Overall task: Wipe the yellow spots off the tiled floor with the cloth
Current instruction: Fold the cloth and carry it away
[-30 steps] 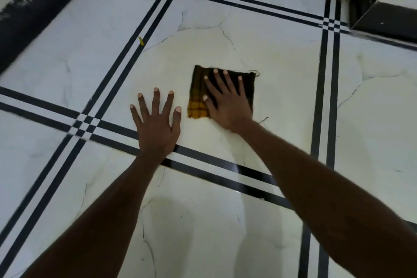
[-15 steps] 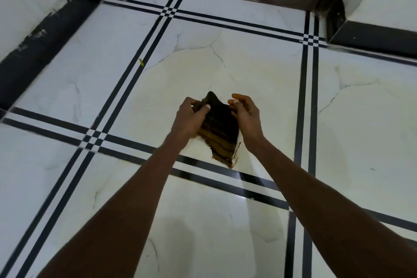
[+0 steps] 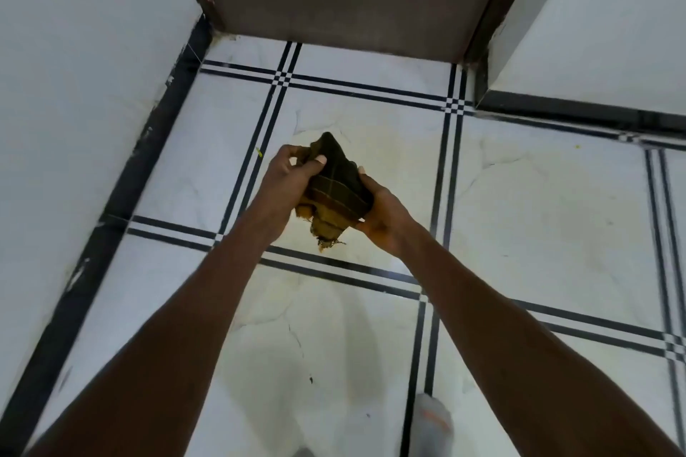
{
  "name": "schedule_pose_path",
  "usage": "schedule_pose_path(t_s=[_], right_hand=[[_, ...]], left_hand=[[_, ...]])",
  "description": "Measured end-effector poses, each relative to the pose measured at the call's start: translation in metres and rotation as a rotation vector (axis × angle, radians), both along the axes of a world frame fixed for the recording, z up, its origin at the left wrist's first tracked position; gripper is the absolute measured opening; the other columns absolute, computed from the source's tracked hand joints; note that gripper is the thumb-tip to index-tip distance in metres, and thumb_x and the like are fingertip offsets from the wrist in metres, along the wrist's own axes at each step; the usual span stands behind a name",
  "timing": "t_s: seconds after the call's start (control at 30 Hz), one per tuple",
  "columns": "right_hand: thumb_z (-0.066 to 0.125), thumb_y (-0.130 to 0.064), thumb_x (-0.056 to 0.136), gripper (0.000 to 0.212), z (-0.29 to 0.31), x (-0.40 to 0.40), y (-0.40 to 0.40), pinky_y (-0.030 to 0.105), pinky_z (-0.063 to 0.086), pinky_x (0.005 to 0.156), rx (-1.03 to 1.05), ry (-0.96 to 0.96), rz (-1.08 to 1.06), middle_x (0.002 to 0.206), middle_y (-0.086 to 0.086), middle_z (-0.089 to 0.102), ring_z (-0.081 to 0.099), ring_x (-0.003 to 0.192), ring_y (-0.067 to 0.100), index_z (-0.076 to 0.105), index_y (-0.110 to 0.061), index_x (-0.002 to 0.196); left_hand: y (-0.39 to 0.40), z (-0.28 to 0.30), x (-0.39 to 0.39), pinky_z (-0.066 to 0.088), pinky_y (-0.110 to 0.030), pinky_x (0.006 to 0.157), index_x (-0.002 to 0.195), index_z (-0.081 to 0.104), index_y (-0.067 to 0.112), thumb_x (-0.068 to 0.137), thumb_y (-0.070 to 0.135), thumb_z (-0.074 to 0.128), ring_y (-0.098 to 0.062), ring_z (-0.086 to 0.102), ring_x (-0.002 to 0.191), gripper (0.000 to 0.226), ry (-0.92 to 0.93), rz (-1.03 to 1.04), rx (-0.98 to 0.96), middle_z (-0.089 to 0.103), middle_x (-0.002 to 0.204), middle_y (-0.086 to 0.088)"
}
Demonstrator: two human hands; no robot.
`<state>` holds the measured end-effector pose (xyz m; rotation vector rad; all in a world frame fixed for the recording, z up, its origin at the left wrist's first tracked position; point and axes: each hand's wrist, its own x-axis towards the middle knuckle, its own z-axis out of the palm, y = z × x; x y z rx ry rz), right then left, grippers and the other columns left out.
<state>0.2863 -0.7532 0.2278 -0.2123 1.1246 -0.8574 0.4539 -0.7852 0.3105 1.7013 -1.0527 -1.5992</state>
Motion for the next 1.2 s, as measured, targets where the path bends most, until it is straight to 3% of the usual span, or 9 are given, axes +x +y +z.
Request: schedule_pose_path(t_s=[0.13, 0.27, 0.4, 0.53, 0.6, 0.7, 0.9, 1.07, 1.2], right_hand=[[0.062, -0.031, 0.103, 0.051, 0.124, 0.003, 0.029, 0.051, 0.052, 0.107, 0.026, -0.159, -0.131, 0.141, 0.014, 0.066, 0.062, 0.132, 0.033, 0.051, -0.010, 0.148], [0.060, -0.025, 0.105, 0.046, 0.243, 0.012, 0.059, 0.055, 0.051, 0.109, -0.038, -0.171, -0.140, 0.144, 0.015, 0.064, 0.061, 0.132, 0.033, 0.052, -0.010, 0.148], [0.060, -0.023, 0.105, 0.044, 0.334, 0.031, 0.081, 0.053, 0.057, 0.102, -0.071, -0.117, -0.125, 0.140, 0.012, 0.067, 0.065, 0.128, 0.032, 0.054, -0.014, 0.148], [0.060, -0.017, 0.105, 0.042, 0.403, 0.045, 0.101, 0.050, 0.061, 0.095, -0.085, -0.074, -0.137, 0.134, 0.013, 0.070, 0.069, 0.120, 0.030, 0.055, -0.015, 0.146], [0.060, -0.016, 0.105, 0.039, 0.434, 0.052, 0.111, 0.047, 0.063, 0.091, -0.111, -0.040, -0.131, 0.131, 0.011, 0.072, 0.069, 0.119, 0.030, 0.056, -0.015, 0.144], [0.060, -0.016, 0.105, 0.023, 0.470, 0.064, 0.124, 0.041, 0.064, 0.084, -0.162, 0.018, -0.076, 0.118, 0.006, 0.077, 0.071, 0.115, 0.029, 0.066, -0.020, 0.126], [0.055, -0.027, 0.108, 0.029, 0.531, 0.075, 0.149, 0.036, 0.064, 0.082, -0.238, 0.118, -0.032, 0.122, 0.013, 0.077, 0.075, 0.111, 0.027, 0.069, -0.011, 0.128], [0.051, -0.028, 0.109, 0.030, 0.558, 0.079, 0.163, 0.035, 0.064, 0.091, -0.268, 0.111, -0.022, 0.115, 0.008, 0.080, 0.076, 0.110, 0.023, 0.072, -0.010, 0.122], [0.052, -0.027, 0.109, 0.037, 0.568, 0.069, 0.165, 0.040, 0.061, 0.098, -0.268, 0.085, -0.036, 0.126, 0.012, 0.076, 0.072, 0.119, 0.027, 0.067, -0.005, 0.133]], left_hand=[[0.008, 0.117, 0.019, 0.060, -0.040, 0.096, 0.140, 0.052, 0.015, 0.099, 0.026, 0.069, -0.025, 0.070, 0.112, 0.045, -0.048, 0.019, -0.002, 0.069, 0.125, -0.009], [0.032, 0.216, 0.039, 0.058, -0.053, 0.101, 0.138, 0.052, 0.017, 0.096, 0.030, 0.073, -0.030, 0.069, 0.117, 0.048, -0.120, 0.038, -0.003, 0.068, 0.132, -0.011], [0.071, 0.293, 0.055, 0.061, -0.034, 0.083, 0.142, 0.049, 0.016, 0.096, 0.032, 0.073, -0.022, 0.068, 0.110, 0.054, -0.171, 0.038, -0.040, 0.066, 0.133, -0.007], [0.108, 0.350, 0.069, 0.052, -0.035, 0.099, 0.146, 0.046, 0.016, 0.096, 0.032, 0.073, -0.017, 0.055, 0.125, 0.059, -0.282, -0.014, -0.169, 0.055, 0.142, -0.004], [0.122, 0.376, 0.071, 0.043, -0.033, 0.106, 0.140, 0.054, 0.018, 0.095, 0.040, 0.073, -0.017, 0.052, 0.133, 0.054, -0.309, -0.059, -0.216, 0.056, 0.145, -0.003], [0.137, 0.409, 0.068, 0.045, -0.040, 0.115, 0.122, 0.066, 0.017, 0.093, 0.047, 0.073, -0.020, 0.055, 0.133, 0.042, -0.254, -0.100, -0.251, 0.065, 0.135, -0.003], [0.157, 0.464, 0.066, 0.043, -0.014, 0.082, 0.108, 0.069, 0.021, 0.087, 0.037, 0.083, -0.013, 0.057, 0.114, 0.030, -0.342, -0.218, -0.407, 0.064, 0.119, 0.001], [0.166, 0.478, 0.060, 0.047, -0.009, 0.075, 0.110, 0.073, 0.013, 0.085, 0.028, 0.086, -0.013, 0.064, 0.096, 0.033, -0.404, -0.243, -0.414, 0.064, 0.108, 0.001], [0.168, 0.486, 0.053, 0.045, -0.010, 0.077, 0.110, 0.076, 0.013, 0.090, 0.028, 0.081, -0.017, 0.066, 0.106, 0.025, -0.395, -0.228, -0.414, 0.069, 0.114, -0.004]])
